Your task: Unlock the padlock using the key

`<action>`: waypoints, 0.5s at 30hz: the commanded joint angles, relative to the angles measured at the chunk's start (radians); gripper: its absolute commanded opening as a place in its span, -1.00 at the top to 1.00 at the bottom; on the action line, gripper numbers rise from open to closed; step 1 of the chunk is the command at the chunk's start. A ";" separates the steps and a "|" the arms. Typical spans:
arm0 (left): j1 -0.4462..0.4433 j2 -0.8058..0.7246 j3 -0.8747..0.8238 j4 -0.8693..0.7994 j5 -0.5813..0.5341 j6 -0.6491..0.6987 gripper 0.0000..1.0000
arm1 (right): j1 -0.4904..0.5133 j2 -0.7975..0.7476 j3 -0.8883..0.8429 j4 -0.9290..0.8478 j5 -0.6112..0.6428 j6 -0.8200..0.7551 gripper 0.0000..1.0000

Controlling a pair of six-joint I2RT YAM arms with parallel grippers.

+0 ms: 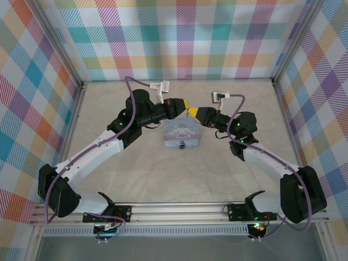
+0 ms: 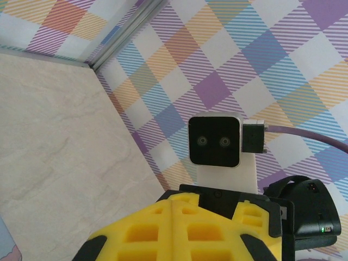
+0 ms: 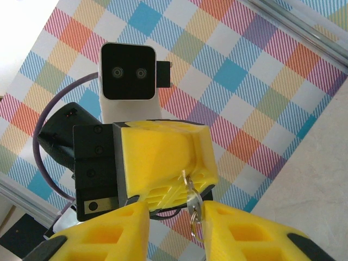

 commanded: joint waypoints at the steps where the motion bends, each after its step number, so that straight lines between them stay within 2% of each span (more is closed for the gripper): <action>1: -0.017 0.009 0.004 0.048 0.001 -0.010 1.00 | 0.007 -0.004 0.035 -0.007 -0.009 -0.041 0.41; 4: -0.018 0.008 0.006 0.050 -0.001 -0.011 1.00 | 0.007 -0.002 0.037 -0.026 -0.006 -0.047 0.40; 15: -0.017 -0.014 0.003 0.041 -0.018 -0.001 1.00 | 0.007 0.002 0.021 -0.014 0.007 -0.052 0.77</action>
